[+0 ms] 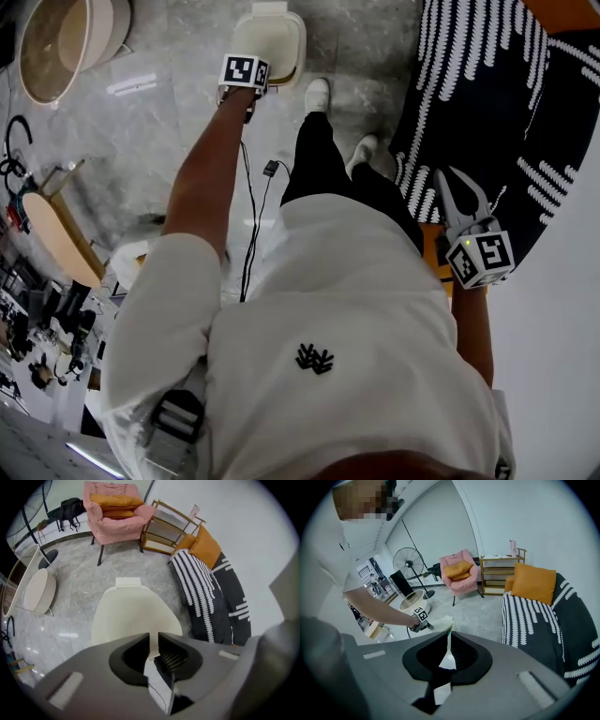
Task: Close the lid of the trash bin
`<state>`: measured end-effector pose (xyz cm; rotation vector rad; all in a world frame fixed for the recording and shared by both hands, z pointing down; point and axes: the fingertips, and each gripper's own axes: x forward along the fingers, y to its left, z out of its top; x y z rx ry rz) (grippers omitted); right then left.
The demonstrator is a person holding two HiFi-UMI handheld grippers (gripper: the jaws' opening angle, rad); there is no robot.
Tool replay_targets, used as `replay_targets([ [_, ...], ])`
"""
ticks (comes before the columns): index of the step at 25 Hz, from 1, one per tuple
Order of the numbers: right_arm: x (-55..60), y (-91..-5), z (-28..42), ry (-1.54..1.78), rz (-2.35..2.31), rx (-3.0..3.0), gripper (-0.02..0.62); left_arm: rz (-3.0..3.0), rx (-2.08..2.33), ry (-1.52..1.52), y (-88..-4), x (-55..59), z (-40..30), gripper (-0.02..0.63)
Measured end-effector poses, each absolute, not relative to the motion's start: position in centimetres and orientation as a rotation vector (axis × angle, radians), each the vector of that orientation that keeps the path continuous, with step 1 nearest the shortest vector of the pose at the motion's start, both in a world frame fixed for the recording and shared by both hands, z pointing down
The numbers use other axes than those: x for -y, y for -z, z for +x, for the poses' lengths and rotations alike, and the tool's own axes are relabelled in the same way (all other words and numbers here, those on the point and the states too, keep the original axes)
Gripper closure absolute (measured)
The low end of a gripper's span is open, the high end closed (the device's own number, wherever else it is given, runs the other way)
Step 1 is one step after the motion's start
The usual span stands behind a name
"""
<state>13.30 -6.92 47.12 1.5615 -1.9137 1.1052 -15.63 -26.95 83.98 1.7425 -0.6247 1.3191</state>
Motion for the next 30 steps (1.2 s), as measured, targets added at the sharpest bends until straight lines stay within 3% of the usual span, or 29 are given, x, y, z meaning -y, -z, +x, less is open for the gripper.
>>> replay_targets([
  [30,7.7,-52.6,12.9,-1.186,1.345,1.833,0.574,1.641,0.617,-1.438,-95.1,22.4,-17.9,0.491],
])
